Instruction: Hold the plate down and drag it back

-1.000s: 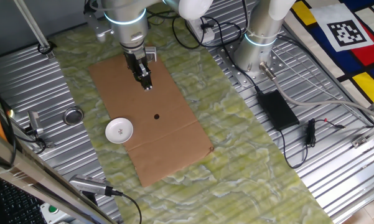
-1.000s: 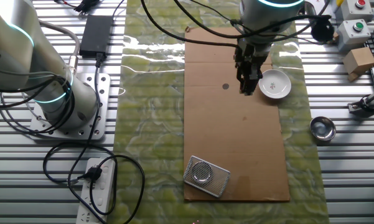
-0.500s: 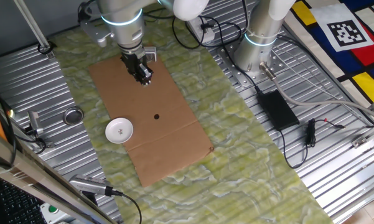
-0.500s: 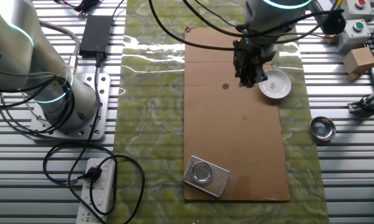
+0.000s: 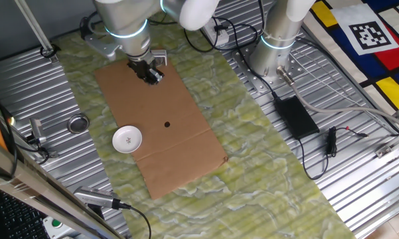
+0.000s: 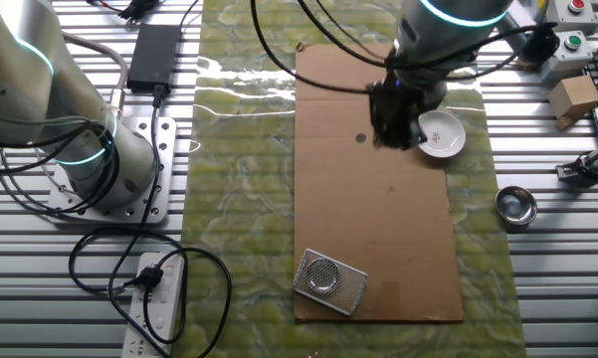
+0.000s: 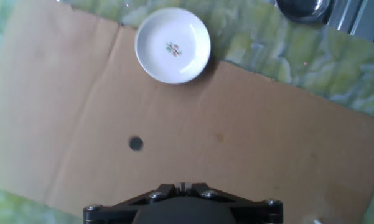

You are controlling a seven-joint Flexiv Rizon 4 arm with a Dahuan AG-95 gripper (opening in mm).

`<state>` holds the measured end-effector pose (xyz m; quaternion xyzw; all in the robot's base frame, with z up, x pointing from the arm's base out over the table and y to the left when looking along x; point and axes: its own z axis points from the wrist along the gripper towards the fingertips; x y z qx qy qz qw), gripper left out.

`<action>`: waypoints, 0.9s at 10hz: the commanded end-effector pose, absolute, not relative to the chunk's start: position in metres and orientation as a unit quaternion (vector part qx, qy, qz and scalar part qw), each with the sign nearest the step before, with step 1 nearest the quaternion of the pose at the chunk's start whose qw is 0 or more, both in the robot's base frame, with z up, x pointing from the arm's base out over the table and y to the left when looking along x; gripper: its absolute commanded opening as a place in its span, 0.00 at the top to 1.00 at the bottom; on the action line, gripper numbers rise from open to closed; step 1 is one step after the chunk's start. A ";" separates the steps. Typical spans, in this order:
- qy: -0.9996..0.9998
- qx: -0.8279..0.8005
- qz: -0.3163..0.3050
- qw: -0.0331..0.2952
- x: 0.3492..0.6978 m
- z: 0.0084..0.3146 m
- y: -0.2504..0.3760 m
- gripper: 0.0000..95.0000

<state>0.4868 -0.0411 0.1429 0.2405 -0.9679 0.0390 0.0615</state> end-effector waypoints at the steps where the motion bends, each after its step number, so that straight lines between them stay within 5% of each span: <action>1: -0.953 0.286 0.067 0.073 0.476 0.130 -0.084 1.00; 9: -0.942 0.312 0.089 0.082 0.458 0.136 -0.123 1.00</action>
